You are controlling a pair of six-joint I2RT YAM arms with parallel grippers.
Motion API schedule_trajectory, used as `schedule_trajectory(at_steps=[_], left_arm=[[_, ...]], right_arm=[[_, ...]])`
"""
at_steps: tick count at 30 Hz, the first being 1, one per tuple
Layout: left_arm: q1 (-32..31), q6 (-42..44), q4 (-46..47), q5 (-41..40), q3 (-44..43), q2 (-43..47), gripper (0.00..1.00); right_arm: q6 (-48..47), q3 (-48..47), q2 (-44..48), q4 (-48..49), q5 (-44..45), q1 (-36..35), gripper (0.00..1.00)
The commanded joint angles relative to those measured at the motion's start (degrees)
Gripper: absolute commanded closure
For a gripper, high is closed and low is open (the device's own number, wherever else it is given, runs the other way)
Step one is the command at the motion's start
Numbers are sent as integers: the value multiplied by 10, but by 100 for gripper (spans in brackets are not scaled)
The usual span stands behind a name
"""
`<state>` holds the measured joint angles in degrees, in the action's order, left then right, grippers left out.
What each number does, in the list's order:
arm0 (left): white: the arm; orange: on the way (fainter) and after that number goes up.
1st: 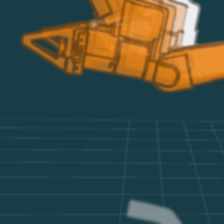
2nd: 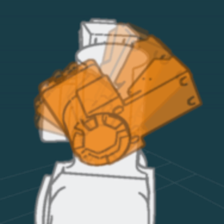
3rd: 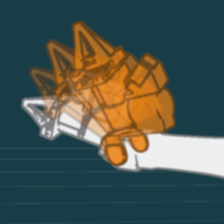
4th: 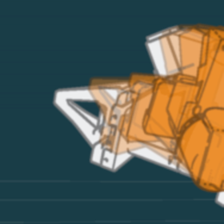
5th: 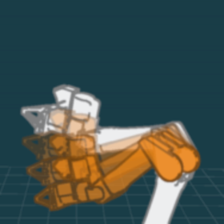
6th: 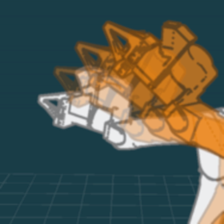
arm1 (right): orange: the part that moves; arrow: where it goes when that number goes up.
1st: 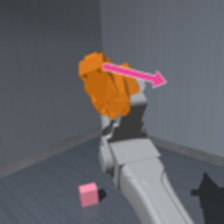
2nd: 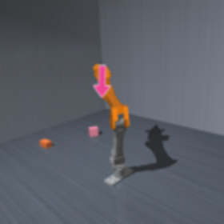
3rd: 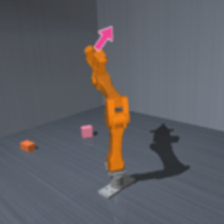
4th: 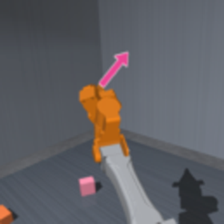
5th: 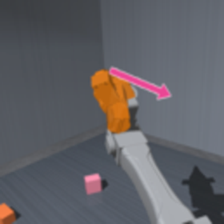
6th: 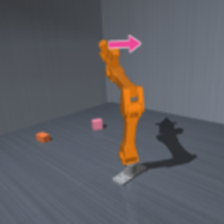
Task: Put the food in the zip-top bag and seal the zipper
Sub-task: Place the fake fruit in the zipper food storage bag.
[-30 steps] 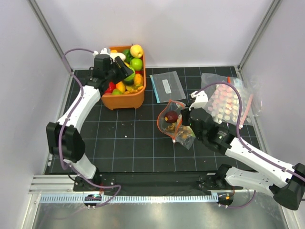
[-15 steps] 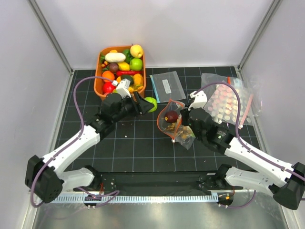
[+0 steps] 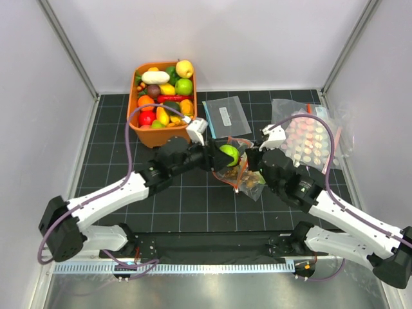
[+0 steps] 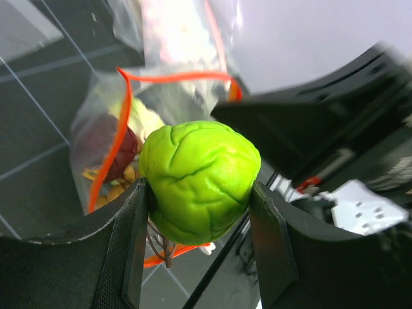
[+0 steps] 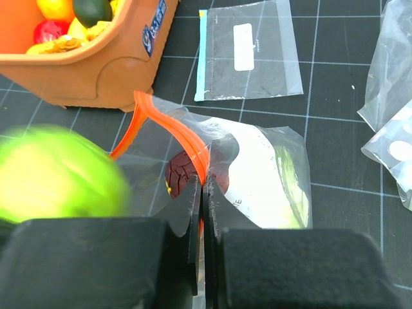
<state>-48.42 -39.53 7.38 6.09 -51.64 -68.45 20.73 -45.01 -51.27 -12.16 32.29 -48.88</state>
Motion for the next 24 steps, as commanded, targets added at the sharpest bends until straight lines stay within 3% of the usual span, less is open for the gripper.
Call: schedule_trajectory(at_steps=[1, 7, 11, 14, 19, 22, 23, 24], left_arm=[[-24, 33, 12, -1, -44, -43, 64], [-26, 62, -1, -13, -80, -117, 60], [-29, 87, -17, -34, -118, -168, 49], [-29, 96, -16, -41, -138, -200, 49], [-35, 102, -14, -16, -159, -226, 43], [-47, 113, -24, -11, -168, -236, 30], [-50, 115, -30, -13, -173, -235, 19], [-51, 117, -41, -16, -176, -228, 15]], right_arm=[[6, 6, 27, 45, 1, 2, 99], [7, 19, 44, 59, -11, 1, 99], [9, 23, 48, 64, -8, 2, 99], [11, 27, 49, 69, -14, 2, 99], [14, 35, 63, 76, -5, 2, 99], [19, 41, 69, 80, 0, 2, 99], [20, 41, 69, 81, 6, 1, 99], [21, 41, 70, 79, 9, 3, 99]])
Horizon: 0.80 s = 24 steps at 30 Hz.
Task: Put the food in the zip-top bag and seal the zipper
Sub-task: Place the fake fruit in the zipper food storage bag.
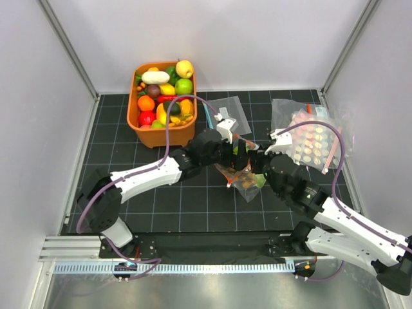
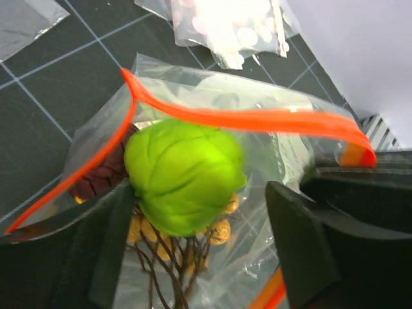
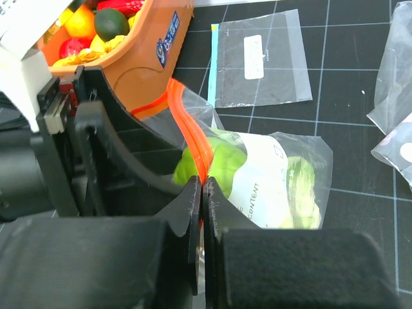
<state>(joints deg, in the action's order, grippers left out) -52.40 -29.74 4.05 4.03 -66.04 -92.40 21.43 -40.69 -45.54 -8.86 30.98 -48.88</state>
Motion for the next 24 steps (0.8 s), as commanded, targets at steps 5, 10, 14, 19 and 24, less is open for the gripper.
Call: schedule_trajectory(at_steps=[5, 10, 14, 19, 24], left_arm=[[-12, 12, -39, -1, -24, 62, 0], [-12, -4, -139, -3, -29, 121, 0], [-12, 13, -164, -64, -15, 183, 0], [-11, 18, -237, -176, -38, 174, 7], [-11, 19, -301, -156, -95, 97, 11]], right_arm=[[19, -4, 12, 39, 38, 2, 98], [19, -3, 14, 39, 40, 2, 98], [20, -4, 10, 37, 41, 1, 98], [19, -5, 6, 36, 43, 2, 98], [18, -5, 9, 34, 44, 2, 98]])
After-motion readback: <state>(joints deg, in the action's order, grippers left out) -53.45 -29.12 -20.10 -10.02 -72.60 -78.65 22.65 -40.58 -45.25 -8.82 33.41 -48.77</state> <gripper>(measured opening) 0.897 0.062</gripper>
